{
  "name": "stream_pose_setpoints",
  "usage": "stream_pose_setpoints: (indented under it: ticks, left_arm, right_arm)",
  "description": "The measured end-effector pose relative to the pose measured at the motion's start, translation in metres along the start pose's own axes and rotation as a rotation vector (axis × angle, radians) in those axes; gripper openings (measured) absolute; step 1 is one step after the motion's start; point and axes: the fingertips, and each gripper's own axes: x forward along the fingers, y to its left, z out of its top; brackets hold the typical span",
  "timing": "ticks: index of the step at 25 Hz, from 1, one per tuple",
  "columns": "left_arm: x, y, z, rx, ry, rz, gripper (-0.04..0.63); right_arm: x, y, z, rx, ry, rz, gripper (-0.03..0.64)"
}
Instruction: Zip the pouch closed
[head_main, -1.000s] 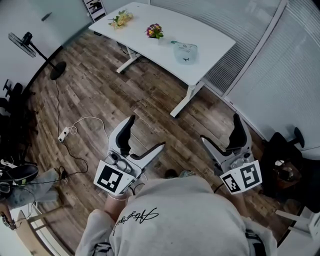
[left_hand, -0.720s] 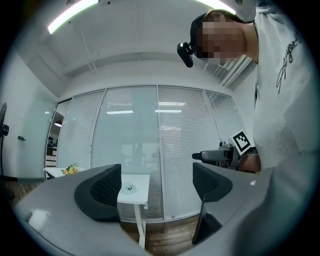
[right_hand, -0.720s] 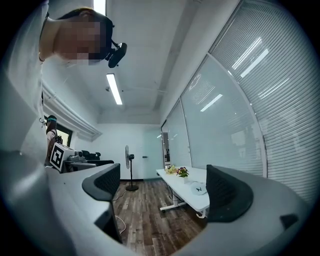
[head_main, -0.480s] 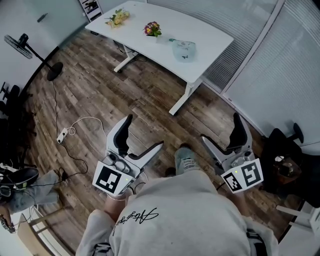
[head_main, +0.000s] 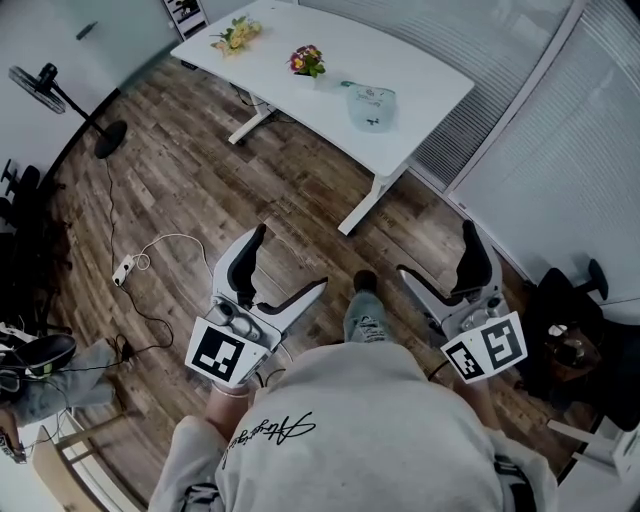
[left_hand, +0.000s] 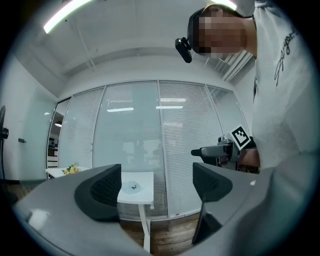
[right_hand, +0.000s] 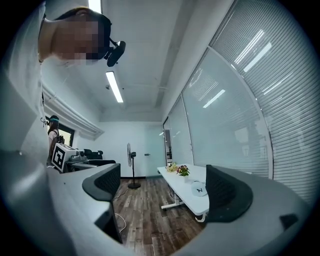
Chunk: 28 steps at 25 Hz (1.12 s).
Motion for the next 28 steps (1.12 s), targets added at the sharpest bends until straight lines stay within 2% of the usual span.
stream_pose_setpoints:
  ticks: [9, 15, 28]
  left_arm:
    - [0.054, 0.047, -0.003, -0.029, -0.03, 0.044, 0.431]
    - [0.099, 0.072, -0.004, -0.008, -0.021, 0.053, 0.431]
    - [0.175, 0.116, -0.002, -0.039, -0.019, 0.083, 0.431]
  right_arm:
    - [0.058, -0.05, -0.004, 0.018, -0.006, 0.032, 0.515]
    - [0.09, -0.091, 0.004, 0.022, -0.015, 0.025, 0.515]
    - [0.145, -0.166, 0.006, 0.081, -0.007, 0.044, 0.508]
